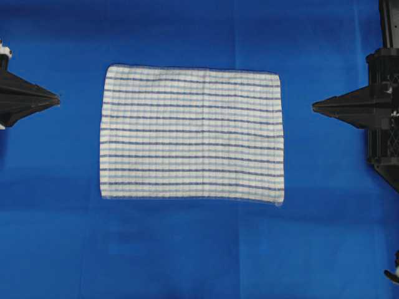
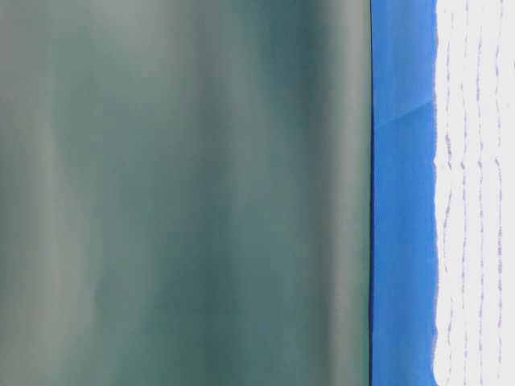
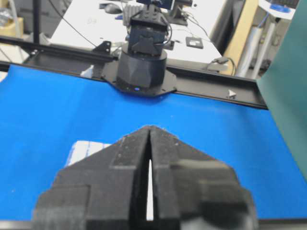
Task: Fold the blue towel.
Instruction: 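Grasp the top left and top right corners of the striped towel with both grippers, then fold the top edge down toward the bottom edge with both grippers, then open both grippers and lift them off the folded towel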
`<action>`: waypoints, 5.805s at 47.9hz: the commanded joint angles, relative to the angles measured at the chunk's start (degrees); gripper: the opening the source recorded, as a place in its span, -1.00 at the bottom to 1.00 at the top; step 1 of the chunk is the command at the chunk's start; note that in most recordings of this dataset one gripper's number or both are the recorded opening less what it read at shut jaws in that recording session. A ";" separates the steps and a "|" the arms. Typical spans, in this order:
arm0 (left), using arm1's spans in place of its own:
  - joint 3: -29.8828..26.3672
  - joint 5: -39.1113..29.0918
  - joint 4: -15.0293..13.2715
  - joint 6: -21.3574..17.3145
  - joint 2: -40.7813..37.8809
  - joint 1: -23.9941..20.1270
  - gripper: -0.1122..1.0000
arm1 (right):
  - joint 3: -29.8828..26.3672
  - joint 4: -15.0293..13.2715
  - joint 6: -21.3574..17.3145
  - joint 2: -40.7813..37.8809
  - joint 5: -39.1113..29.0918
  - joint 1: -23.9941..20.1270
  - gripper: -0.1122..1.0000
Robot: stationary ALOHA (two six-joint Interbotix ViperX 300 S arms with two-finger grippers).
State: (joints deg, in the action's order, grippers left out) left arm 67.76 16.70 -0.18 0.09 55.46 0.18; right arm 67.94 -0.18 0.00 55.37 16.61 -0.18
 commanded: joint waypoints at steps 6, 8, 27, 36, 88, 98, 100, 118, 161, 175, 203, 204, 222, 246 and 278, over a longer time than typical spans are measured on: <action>-1.32 -0.09 -2.02 -0.70 -2.64 -1.58 -0.80 | -2.11 1.85 -1.23 -2.64 -3.16 3.78 -0.81; -1.32 -0.09 -2.02 -0.79 -3.43 -2.37 -0.80 | -2.20 2.64 -1.49 -3.52 -4.22 5.27 -0.81; -0.62 -0.09 -2.11 -0.44 -14.94 -13.62 -0.74 | -1.85 5.89 -3.43 -15.47 -7.29 18.63 -0.70; -0.62 0.18 -2.29 0.18 -22.15 -18.37 0.03 | -2.11 7.12 -4.04 -24.87 -6.33 21.80 0.08; -3.60 14.33 -2.81 3.52 -59.85 -25.22 -0.11 | -1.67 11.69 -3.96 -53.96 11.25 25.58 0.12; -3.69 14.15 -2.81 3.52 -59.85 -25.14 -0.71 | -1.67 11.69 -3.96 -53.96 11.34 25.31 -0.63; -3.69 14.15 -2.72 3.52 -59.85 -25.14 -0.71 | -1.76 11.69 -3.96 -53.96 11.34 25.22 -0.71; -4.57 11.95 -2.72 3.34 -54.93 -24.17 -0.71 | -2.02 11.69 -3.52 -48.16 8.88 25.14 -0.72; 1.32 7.56 -2.55 7.91 -38.50 -8.00 -0.71 | 3.43 16.96 -7.03 -33.22 -0.97 12.30 -0.72; 3.25 7.56 -2.55 11.69 -35.95 1.23 -0.71 | 4.13 22.59 -7.91 -27.95 -4.83 2.02 -0.72; 2.11 6.15 -2.72 13.80 -36.83 10.28 -0.71 | 2.29 27.42 -7.91 -32.26 -5.01 -8.44 -0.72; 2.11 5.80 -2.55 13.80 -36.83 10.28 -0.71 | 2.11 27.42 -7.91 -32.61 -5.10 -8.44 -0.72; 1.32 4.66 -2.72 14.06 -37.53 10.28 -0.71 | 0.26 27.33 -7.73 -35.95 -5.89 -8.44 -0.27; -0.26 4.22 -2.55 13.18 -35.68 10.02 0.69 | 0.35 26.81 -5.36 -32.87 -5.89 -8.26 0.78; -4.39 0.35 -2.29 5.19 -43.42 -4.31 0.55 | 0.44 26.72 3.08 -36.74 -5.19 3.25 0.77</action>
State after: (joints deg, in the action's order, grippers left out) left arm 64.69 16.88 -2.64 5.80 13.89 -3.78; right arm 69.08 26.63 2.99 19.86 10.37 2.81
